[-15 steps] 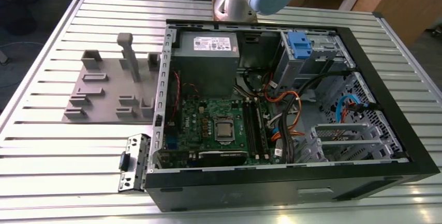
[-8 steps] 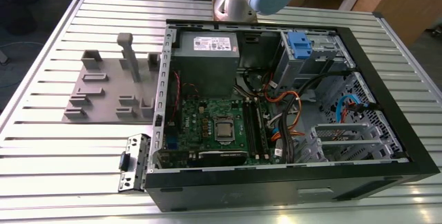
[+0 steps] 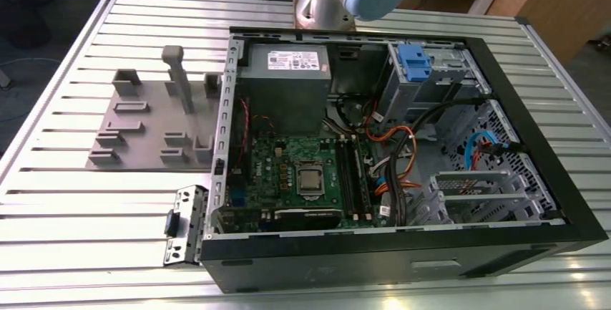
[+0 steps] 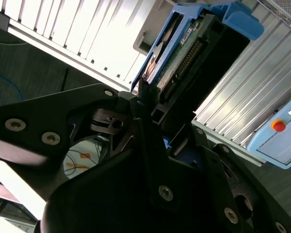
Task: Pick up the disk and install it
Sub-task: 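Pick up the disk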
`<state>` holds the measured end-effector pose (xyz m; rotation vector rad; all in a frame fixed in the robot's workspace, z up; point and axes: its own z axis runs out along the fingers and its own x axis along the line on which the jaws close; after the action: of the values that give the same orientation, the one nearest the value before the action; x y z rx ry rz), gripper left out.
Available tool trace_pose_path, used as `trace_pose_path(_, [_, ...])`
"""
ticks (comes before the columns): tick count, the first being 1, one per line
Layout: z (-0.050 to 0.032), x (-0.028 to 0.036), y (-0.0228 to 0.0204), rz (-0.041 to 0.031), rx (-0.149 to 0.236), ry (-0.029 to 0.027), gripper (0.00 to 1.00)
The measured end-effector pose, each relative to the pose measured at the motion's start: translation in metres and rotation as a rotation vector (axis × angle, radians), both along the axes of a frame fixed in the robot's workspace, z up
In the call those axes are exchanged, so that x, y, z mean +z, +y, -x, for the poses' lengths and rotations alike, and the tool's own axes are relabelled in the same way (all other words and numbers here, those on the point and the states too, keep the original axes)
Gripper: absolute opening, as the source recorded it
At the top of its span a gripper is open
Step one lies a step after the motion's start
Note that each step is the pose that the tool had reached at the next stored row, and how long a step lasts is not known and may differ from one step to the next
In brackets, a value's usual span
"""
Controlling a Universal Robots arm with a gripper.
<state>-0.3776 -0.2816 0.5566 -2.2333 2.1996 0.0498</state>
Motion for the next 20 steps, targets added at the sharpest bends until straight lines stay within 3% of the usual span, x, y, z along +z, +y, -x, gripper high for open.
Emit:
trace_pose_path(8, [0.0000, 0.0082, 0.0000, -0.0002, 0.000, 0.0000, 0.36])
trace_pose_path(15, [-0.0003, 0.0087, 0.0000, -0.0008, 0.000, 0.0000, 0.36])
trace_pose_path(20, [-0.0107, 0.0086, -0.0028, -0.0008, 0.000, 0.0010, 0.36])
